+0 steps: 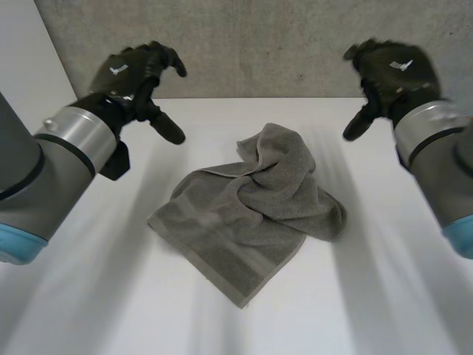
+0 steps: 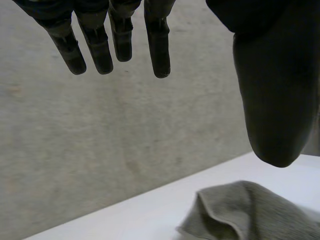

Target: Fold the towel.

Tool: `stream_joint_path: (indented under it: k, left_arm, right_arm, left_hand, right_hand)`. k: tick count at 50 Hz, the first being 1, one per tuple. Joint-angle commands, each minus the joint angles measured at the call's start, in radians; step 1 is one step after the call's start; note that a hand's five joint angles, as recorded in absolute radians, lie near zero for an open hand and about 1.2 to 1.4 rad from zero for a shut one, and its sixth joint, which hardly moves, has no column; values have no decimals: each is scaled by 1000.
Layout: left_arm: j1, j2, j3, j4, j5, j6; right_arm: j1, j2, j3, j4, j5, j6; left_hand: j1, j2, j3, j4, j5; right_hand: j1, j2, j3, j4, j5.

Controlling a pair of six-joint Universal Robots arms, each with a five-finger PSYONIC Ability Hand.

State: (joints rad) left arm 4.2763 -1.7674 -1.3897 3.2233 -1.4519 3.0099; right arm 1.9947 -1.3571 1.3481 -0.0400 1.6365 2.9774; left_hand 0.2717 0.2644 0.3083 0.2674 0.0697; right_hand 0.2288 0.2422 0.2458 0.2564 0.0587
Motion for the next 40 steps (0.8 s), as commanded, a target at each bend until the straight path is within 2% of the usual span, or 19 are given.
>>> stream_joint_path:
  k: [1, 7, 24, 32, 40]
  left_arm:
    - [0, 28, 31, -77, -79, 1]
    - [-3, 20, 41, -129, -85, 4]
    - [-4, 28, 41, -126, -88, 3]
    - [-6, 36, 35, -123, -84, 3]
    - [-6, 34, 34, -122, -81, 4]
  right_arm:
    - [-33, -92, 6, 12, 9, 45]
    - [-33, -97, -1, 35, 13, 43]
    - [-43, -85, -7, 46, 6, 40]
    - [-42, -34, -46, 146, -4, 22]
    - [-47, -10, -61, 184, -55, 22]
  left_hand:
    - [-79, -71, -115, -74, -51]
    - [-79, -71, -115, -74, -51]
    - [-79, -71, -115, -74, -51]
    - [-79, -71, -115, -74, -51]
    - [-79, -71, -115, -74, -51]
  right_hand:
    - [-54, -68, -71, -82, -59]
    - [-54, -68, -71, -82, -59]
    - [-54, -68, -71, -82, -59]
    - [-54, -68, -71, -82, -59]
    - [-54, -68, -71, -82, -59]
